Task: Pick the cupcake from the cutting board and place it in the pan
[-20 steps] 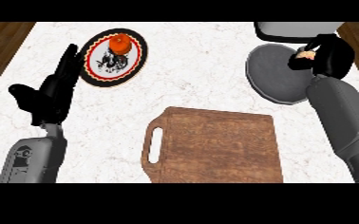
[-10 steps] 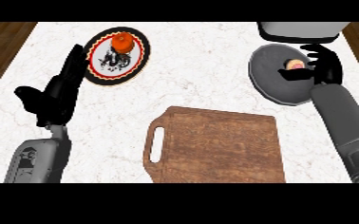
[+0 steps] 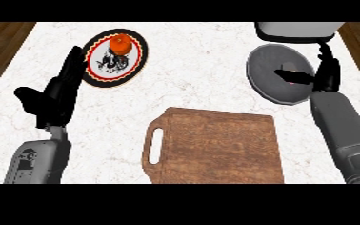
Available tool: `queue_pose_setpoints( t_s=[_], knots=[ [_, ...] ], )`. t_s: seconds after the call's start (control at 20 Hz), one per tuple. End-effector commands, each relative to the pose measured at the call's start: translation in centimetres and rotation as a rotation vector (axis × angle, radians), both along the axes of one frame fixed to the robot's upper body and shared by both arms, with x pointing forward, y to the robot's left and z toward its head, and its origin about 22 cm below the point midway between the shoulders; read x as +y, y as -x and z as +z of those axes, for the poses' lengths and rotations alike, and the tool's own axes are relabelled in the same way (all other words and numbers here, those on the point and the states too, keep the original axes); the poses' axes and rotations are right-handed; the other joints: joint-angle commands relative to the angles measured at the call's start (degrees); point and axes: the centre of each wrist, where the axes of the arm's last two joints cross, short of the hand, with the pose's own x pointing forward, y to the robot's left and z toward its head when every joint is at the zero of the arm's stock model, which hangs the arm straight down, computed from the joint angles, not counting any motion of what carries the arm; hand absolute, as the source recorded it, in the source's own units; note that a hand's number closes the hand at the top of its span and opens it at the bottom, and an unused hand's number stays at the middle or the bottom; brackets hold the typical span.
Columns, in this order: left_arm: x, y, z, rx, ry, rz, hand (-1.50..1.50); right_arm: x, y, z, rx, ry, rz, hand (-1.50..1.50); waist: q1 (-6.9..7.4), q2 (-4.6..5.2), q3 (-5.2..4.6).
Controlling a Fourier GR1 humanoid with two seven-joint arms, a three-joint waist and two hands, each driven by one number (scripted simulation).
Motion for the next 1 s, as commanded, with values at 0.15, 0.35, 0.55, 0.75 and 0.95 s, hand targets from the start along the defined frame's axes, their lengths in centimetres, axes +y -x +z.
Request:
queue_pose_setpoints(
  t_s=[0.15,0.35,0.55,0.75,0.95],
  knots=[
    [0.5,0.0,0.5,0.021,0.011,0.050,0.00,-2.3,2.5,-1.1,-0.186,-0.173,0.023,-1.50,-2.50,-1.06,-0.18],
    [0.9,0.9,-1.3,0.017,-0.005,0.087,0.00,0.9,4.2,-3.1,-0.232,-0.282,0.158,-1.50,-4.42,-1.85,-0.34],
    [3.4,0.8,-0.6,0.034,-0.001,0.086,0.00,1.2,7.6,-3.5,-0.263,-0.291,0.219,-1.50,-5.20,-2.01,-0.43],
    [3.7,2.0,-1.3,0.047,0.000,0.095,0.00,-0.3,12.3,-3.1,-0.262,-0.284,0.240,-1.50,-5.97,-2.25,-0.51],
    [3.1,2.3,-2.0,0.040,0.023,0.093,0.00,0.0,16.9,-0.8,-0.284,-0.267,0.236,-1.50,-5.54,-1.85,-0.47]
  ],
)
